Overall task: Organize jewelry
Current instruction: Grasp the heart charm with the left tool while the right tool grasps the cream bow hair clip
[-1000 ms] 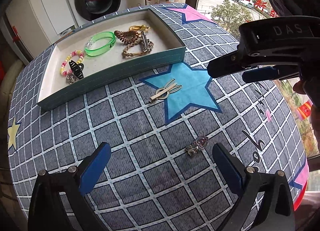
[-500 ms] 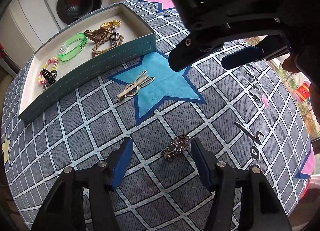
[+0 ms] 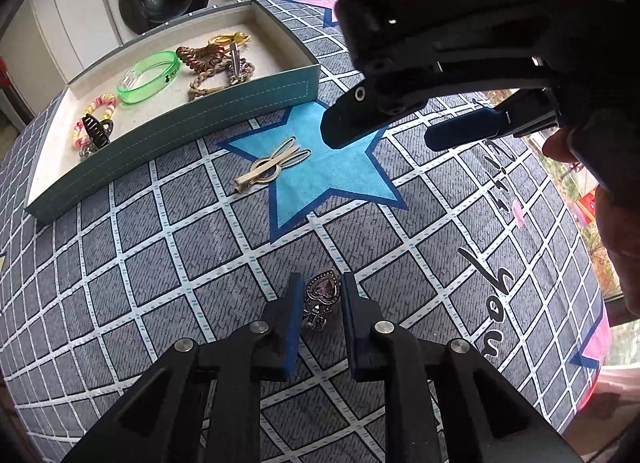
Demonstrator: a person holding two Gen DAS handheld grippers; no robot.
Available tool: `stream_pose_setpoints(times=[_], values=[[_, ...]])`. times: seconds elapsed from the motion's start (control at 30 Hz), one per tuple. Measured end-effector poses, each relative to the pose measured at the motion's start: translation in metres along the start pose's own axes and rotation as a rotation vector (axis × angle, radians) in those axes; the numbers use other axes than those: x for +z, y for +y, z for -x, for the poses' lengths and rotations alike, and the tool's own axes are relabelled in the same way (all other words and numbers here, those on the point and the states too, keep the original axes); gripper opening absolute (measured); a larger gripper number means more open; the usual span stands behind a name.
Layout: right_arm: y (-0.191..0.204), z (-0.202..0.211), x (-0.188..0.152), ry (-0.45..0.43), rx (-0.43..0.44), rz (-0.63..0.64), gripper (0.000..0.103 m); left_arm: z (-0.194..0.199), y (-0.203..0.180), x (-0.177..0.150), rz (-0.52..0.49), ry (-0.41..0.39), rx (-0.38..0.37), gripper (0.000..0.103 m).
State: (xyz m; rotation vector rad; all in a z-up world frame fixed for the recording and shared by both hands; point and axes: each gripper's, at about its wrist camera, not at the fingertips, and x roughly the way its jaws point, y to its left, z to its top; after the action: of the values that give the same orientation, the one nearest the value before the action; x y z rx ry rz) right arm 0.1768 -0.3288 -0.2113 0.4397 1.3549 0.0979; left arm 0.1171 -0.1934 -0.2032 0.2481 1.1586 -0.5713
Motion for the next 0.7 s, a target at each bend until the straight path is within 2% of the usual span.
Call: stream_pose_setpoints(times=[0.23, 0.4, 0.57, 0.7], values=[[0.016, -0.009, 0.001, 0.01, 0.005, -0.01, 0.085, 0.019, 0.016, -0.008, 0.045, -0.025, 0.01, 0.031], [0.03, -0.019, 0.004, 0.008, -0.001, -0.072, 0.085, 0.027, 0.031, -0.019, 0.082, -0.027, 0.026, 0.031], [0.05, -0.036, 0.008, -0.001, -0.067, -0.073, 0.084, 0.038, 0.042, -0.031, 0.125, -0.023, 0.037, 0.031], [0.065, -0.044, 0.01, -0.024, -0.144, -0.044, 0.071, 0.041, 0.052, -0.038, 0.154, -0.019, 0.044, 0.031]])
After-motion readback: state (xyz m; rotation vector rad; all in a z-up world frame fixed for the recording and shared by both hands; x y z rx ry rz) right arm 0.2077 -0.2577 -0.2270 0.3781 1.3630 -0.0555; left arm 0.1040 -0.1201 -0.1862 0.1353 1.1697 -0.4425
